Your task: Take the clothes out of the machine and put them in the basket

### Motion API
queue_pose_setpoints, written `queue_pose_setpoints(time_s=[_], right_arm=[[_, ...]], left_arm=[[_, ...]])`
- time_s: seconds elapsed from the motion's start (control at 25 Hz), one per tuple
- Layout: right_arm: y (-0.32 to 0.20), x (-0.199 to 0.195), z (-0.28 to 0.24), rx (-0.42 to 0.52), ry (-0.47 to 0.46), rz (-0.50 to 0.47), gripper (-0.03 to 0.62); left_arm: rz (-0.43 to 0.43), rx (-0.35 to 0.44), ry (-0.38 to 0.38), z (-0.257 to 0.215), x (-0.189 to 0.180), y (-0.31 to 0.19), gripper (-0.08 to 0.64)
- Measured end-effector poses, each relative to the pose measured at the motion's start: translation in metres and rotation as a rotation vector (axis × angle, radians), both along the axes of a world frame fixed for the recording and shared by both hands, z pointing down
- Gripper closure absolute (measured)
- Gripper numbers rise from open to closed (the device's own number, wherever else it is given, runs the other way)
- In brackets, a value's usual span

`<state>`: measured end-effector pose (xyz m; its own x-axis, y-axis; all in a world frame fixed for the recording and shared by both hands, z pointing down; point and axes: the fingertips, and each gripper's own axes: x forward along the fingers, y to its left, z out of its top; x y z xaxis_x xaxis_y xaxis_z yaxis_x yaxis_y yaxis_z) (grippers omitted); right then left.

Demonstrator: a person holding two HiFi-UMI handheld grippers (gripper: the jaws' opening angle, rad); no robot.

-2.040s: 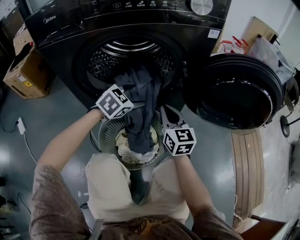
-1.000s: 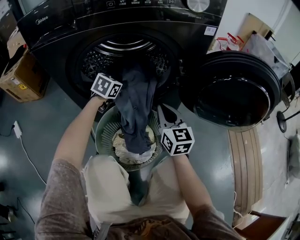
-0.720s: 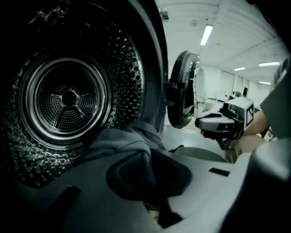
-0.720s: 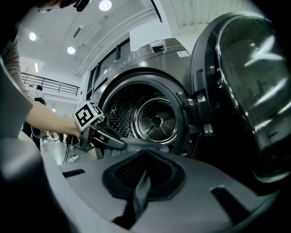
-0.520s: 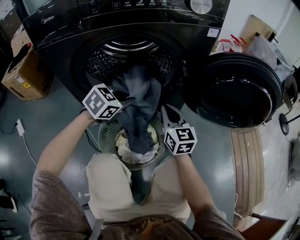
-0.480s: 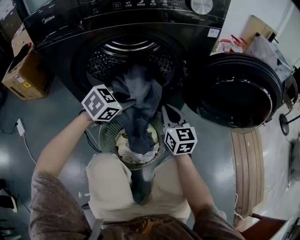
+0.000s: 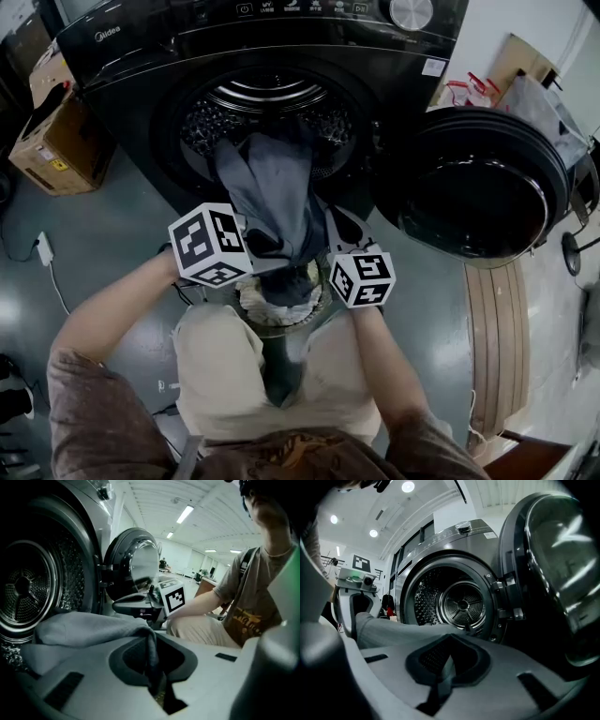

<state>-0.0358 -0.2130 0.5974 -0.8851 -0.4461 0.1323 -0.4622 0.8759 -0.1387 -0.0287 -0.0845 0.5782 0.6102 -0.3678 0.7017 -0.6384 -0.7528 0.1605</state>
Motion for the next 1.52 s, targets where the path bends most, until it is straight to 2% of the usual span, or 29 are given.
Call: queue_pose_setpoints(time_s=[0.16,0.28,0.36,0.44,0.52,0.64,0.8,0.88,1.08,1.2,1.32,1.44,1.52], right_arm=[[-0.001,0.001,0.000,-0.001,-0.004,0.001,0.597],[-0.002,0.002,0.001,-0.006,-0.005,0.006,0.597],[-0.003,0.003,0.001,-0.009,-0.007,0.008,0.597],[-0.003,0.003,0.000,-0.009,-0.009,0.007,0.597],[-0.003,0.004,0.000,-0.007,-0.010,0.007,0.597],[-0.003,0.006,-0.001,-0.008,-0.010,0.011,0.597],[-0.003,0.007,-0.001,-0.004,-0.007,0.013,0.597],[-0.002,0.007,-0.001,-0.001,-0.004,0.012,0.597],[-0.001,0.006,-0.001,0.006,0.004,0.012,0.597],[-0.001,0.006,-0.001,0.006,0.010,0.013,0.597],[-0.001,0.006,-0.001,0.010,0.015,0.015,0.597],[-0.002,0.007,-0.002,0.011,0.015,0.022,0.597],[-0.002,0.009,-0.003,0.012,0.014,0.028,0.597]], left_arm=[[0.035,-0.019,0.041,-0.003,0.016,0.009,0.528],[0.022,-0.034,0.066,-0.002,0.015,0.009,0.526],[-0.002,-0.017,0.049,0.000,0.007,0.002,0.522],[-0.056,0.042,-0.019,0.004,-0.009,-0.013,0.489],[-0.140,0.103,-0.084,0.008,-0.034,-0.032,0.395],[-0.281,0.174,-0.106,0.006,-0.072,-0.061,0.300],[-0.419,0.233,-0.142,0.014,-0.119,-0.102,0.252],[-0.480,0.229,-0.169,0.026,-0.142,-0.123,0.216],[-0.622,0.195,-0.225,0.051,-0.191,-0.168,0.212],[-0.660,0.149,-0.238,0.066,-0.205,-0.180,0.174],[-0.667,0.117,-0.217,0.078,-0.209,-0.187,0.164],[-0.682,0.085,-0.161,0.085,-0.212,-0.188,0.158],[-0.679,0.063,-0.114,0.088,-0.208,-0.185,0.200]])
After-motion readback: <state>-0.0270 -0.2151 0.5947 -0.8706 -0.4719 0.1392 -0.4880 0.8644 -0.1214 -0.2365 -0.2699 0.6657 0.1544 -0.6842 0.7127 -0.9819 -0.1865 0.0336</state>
